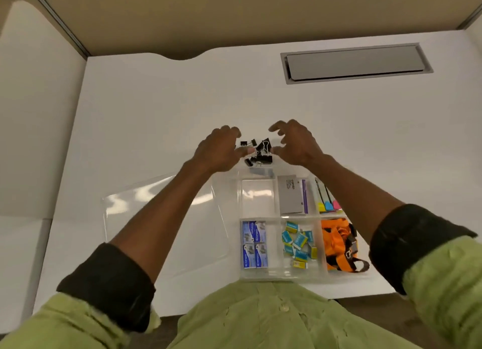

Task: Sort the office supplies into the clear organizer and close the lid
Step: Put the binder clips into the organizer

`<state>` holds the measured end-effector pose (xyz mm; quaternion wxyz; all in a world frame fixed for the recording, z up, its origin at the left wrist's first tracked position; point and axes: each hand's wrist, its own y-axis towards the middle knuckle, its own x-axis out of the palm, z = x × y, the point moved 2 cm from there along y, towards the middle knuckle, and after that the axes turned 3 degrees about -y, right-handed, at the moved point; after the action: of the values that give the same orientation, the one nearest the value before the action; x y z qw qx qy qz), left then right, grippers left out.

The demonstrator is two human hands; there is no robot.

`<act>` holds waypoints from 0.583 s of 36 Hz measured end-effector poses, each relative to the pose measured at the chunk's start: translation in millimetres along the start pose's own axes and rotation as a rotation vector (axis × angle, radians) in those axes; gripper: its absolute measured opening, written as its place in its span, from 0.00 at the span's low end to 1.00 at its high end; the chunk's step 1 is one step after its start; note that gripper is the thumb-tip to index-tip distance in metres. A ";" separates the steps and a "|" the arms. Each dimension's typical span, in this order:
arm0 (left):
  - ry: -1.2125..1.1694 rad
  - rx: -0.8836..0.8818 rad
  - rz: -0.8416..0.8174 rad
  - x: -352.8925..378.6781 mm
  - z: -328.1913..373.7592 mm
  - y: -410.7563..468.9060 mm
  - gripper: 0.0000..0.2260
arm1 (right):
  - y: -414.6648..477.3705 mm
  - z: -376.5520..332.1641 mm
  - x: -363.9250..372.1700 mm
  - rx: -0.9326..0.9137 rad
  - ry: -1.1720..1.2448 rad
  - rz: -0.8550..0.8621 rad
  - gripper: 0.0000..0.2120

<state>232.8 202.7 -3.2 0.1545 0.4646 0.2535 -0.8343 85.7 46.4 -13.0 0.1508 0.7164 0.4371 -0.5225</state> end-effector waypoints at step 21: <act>0.165 0.251 -0.194 26.6 -9.7 50.1 0.31 | 31.5 -3.1 30.4 -0.154 -0.081 -0.214 0.24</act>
<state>250.5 166.4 -44.2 -0.0074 0.5206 0.2029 -0.8293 114.5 44.8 -46.1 0.1663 0.6302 0.5435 -0.5290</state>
